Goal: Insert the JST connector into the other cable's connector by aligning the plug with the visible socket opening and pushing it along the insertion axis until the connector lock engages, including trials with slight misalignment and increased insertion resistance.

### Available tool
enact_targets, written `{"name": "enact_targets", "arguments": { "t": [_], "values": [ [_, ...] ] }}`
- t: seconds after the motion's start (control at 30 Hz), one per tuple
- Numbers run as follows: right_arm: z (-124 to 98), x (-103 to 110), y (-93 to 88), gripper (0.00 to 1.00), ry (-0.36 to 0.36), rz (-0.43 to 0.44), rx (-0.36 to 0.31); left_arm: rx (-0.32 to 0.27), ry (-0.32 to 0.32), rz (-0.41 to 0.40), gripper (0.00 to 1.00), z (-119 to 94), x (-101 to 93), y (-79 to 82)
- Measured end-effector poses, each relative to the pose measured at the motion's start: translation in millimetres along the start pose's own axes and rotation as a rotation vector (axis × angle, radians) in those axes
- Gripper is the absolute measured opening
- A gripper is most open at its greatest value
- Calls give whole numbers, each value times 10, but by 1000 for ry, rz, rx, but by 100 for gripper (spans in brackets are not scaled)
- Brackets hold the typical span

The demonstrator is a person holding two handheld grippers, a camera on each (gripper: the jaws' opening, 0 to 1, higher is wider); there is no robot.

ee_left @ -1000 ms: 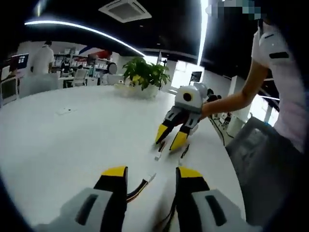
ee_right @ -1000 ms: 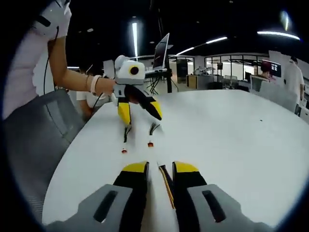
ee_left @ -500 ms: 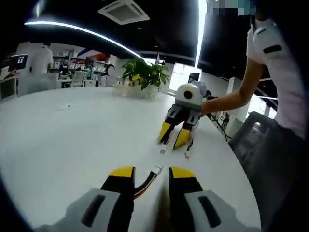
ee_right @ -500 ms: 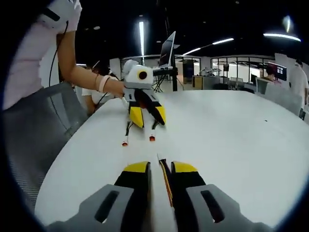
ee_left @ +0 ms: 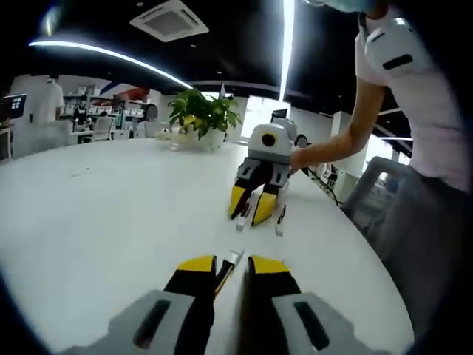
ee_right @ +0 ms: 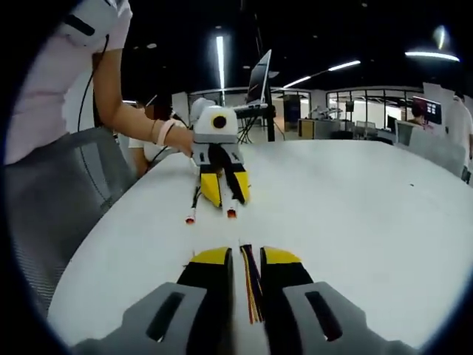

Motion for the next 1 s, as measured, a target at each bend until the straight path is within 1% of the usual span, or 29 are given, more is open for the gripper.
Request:
{"name": "enact_targets", "arguments": {
  "t": [0.13, 0.23, 0.37, 0.53, 0.67, 0.87, 0.93, 1.0],
  "values": [
    [26, -18, 9, 10, -3, -4, -10, -16, 7, -9, 4, 17, 11, 0],
    [26, -38, 8, 8, -5, 2, -20, -13, 9, 0, 4, 25, 9, 1],
    [30, -51, 11, 5, -15, -1, -23, -7, 21, 16, 1, 48, 9, 2],
    [42, -65, 17, 5, -17, 16, -28, -8, 27, 29, 1, 68, 6, 4],
    [44, -77, 20, 4, -12, 38, -32, -4, 6, 39, 1, 90, -15, 12],
    [42, -80, 20, 4, -12, 50, -28, 11, 4, 48, 0, 87, -16, 21],
    [49, -68, 21, 4, -7, 46, -23, 4, 0, 46, 0, 78, -18, 35],
    [63, -32, 22, 3, 16, 49, -17, -21, -8, 33, 0, 79, -29, 67]
  ]
}}
Point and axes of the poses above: the point that each gripper's makers call its tool centre point, and the gripper's own axes: z roughly forward along the fingers, x roughly to its left, y roughly out of its top, the point moved 6 cm from there along -z, roughly backward along the fingers, and after that the axes turned 11 degrees about z, right-handed, at the moved point
